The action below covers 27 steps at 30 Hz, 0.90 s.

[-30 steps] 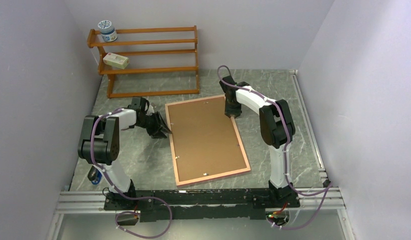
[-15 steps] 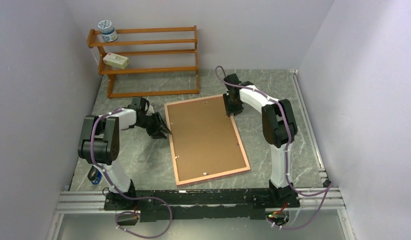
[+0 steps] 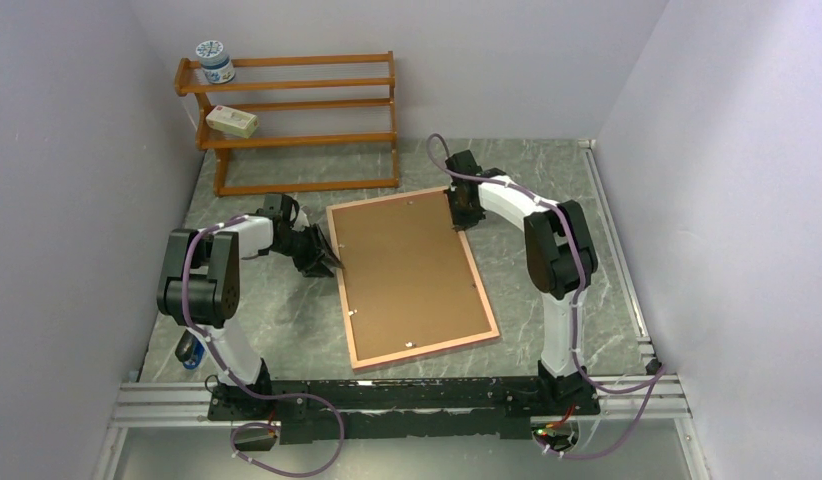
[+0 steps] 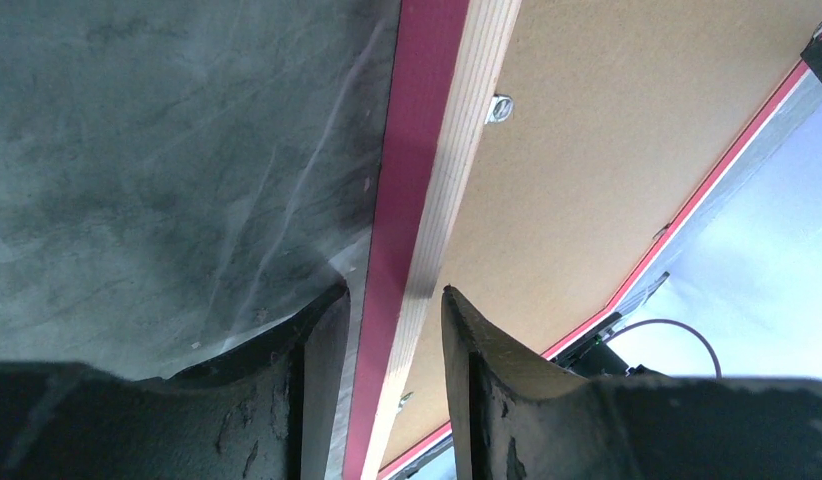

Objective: Put the photo into the frame
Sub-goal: Install the photo frame at the center of the board.

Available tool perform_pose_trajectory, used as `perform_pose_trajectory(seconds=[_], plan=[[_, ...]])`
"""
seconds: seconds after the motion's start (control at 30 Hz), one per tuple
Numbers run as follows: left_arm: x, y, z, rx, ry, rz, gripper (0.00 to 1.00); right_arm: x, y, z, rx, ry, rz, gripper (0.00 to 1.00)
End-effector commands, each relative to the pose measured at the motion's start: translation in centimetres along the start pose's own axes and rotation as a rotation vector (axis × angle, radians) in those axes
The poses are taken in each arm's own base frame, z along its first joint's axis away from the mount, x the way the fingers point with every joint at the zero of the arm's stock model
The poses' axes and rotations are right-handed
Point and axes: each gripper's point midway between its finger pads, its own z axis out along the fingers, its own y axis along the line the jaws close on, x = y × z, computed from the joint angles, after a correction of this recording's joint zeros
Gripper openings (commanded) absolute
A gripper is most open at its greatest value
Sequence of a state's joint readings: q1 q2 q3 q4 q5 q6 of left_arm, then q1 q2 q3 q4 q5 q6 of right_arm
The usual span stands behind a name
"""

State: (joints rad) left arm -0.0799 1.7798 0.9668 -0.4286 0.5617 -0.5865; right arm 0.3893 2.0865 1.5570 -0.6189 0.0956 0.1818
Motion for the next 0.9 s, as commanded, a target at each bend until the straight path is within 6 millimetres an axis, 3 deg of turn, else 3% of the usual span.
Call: perform_pose_trajectory(seconds=[0.0, 0.1, 0.2, 0.37, 0.6, 0.87], plan=[[-0.1, 0.4, 0.1, -0.030, 0.003, 0.024, 0.45, -1.0, 0.5, 0.6, 0.000, -0.072, 0.080, 0.10], [-0.2, 0.4, 0.1, -0.033, 0.000, 0.023, 0.45, -1.8, 1.2, -0.7, -0.051, -0.089, 0.056, 0.29], [-0.2, 0.4, 0.0, -0.033, -0.002, 0.022, 0.45, -1.9, 2.4, -1.2, -0.133, -0.075, 0.013, 0.38], [-0.2, 0.5, 0.0, -0.038, -0.003, 0.021, 0.45, -0.8, 3.5, -0.3, -0.202, -0.019, -0.036, 0.40], [-0.2, 0.6, 0.0, -0.043, -0.001, 0.021, 0.45, -1.0, 2.1, 1.3, -0.113, -0.031, -0.033, 0.37], [-0.1, 0.7, 0.1, -0.046, 0.006, 0.018, 0.45, -1.6, 0.1, 2.4, 0.011, -0.064, -0.033, 0.41]])
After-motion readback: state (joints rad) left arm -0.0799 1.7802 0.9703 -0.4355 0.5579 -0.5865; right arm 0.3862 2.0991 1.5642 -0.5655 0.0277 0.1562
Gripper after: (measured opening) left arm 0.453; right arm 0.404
